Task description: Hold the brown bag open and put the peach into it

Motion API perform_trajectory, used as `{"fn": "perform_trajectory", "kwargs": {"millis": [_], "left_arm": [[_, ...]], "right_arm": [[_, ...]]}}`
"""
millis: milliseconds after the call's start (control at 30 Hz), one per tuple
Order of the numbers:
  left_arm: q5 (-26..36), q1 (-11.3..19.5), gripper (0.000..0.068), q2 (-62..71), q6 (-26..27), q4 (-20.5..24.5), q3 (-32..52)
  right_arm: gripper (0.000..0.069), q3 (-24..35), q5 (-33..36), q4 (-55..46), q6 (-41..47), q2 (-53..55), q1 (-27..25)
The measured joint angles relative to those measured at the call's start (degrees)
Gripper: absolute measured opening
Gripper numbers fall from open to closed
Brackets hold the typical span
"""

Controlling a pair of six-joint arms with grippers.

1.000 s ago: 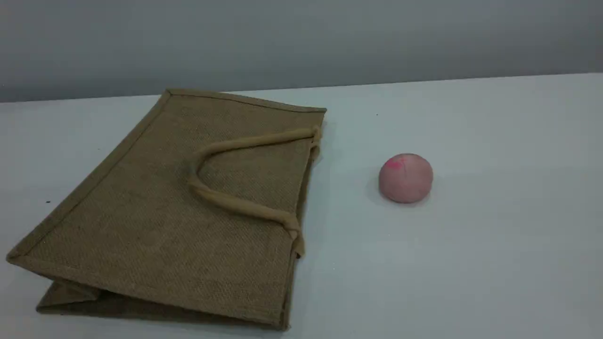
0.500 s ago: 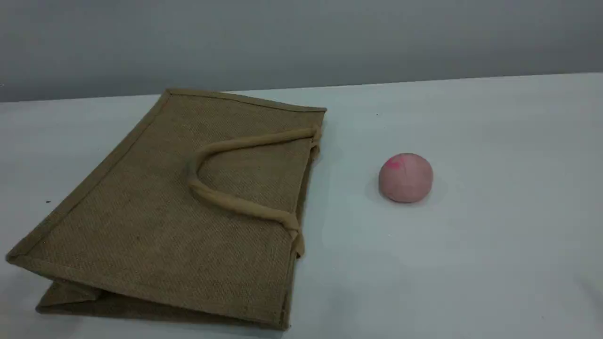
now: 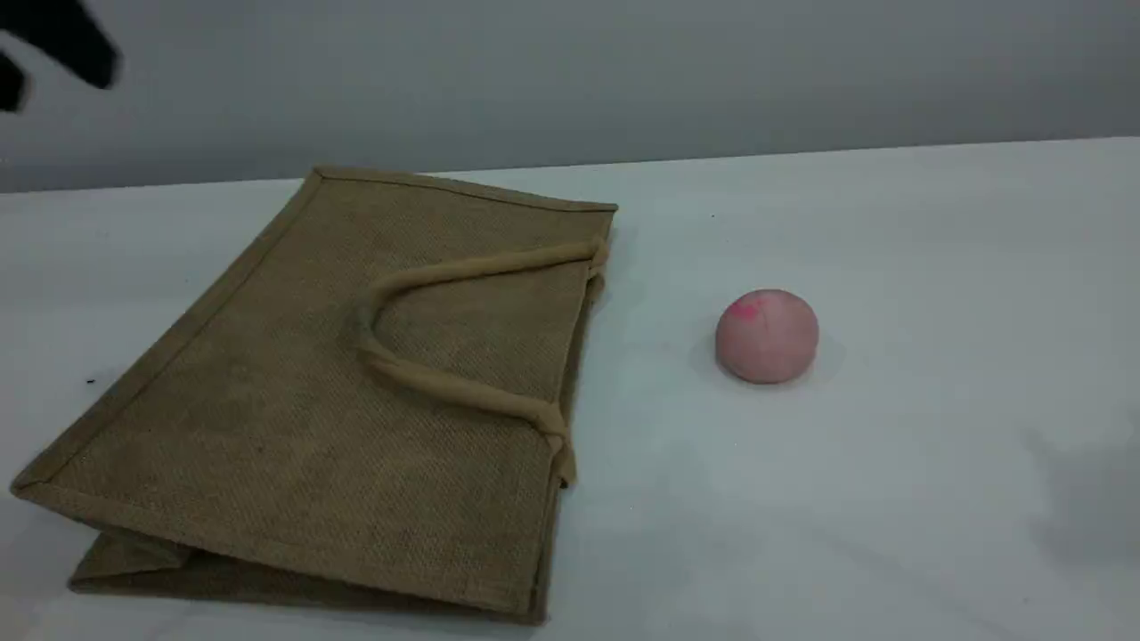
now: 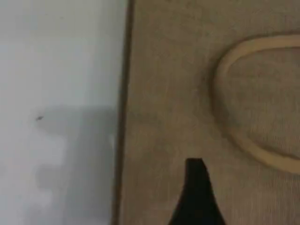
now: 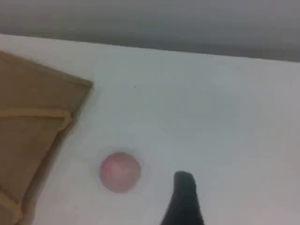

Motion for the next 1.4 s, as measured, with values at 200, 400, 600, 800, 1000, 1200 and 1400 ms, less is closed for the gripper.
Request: {"fn": "perform_trajectory", "kwargs": {"millis": [200, 400, 600, 800, 1000, 1200, 1400], "left_arm": [[-1.27, -5.28, 0.0465, 9.69, -1.64, 0.56, -6.01], [-2.74, -8.97, 0.0465, 18.7, -4.89, 2.64, -11.03], [-3.35, -10.83, 0.0465, 26.72, -6.03, 3.28, -14.2], [-4.36, -10.83, 0.0465, 32.53, -6.31, 3.01, -15.26], [-6.15, -10.83, 0.0465, 34.89, -6.8, 2.57, -15.26], [-7.43, -10.83, 0.0465, 35.92, -7.29, 2.62, -15.26], [-8.01, -10.83, 0.0465, 37.09, -7.43, 2.62, -15.26]], "right_arm": [[0.0493, 0.0, -1.32, 0.0, 0.0, 1.56, 0.0], [0.0493, 0.0, -1.76, 0.0, 0.0, 2.07, 0.05], [0.0493, 0.0, -1.94, 0.03, 0.0, 2.07, 0.05], [0.0493, 0.0, -1.94, 0.03, 0.0, 2.07, 0.05], [0.0493, 0.0, -1.94, 0.03, 0.0, 2.07, 0.05], [0.0493, -0.04, -1.94, 0.03, 0.0, 2.07, 0.05], [0.0493, -0.04, -1.94, 0.03, 0.0, 2.02, 0.05]]}}
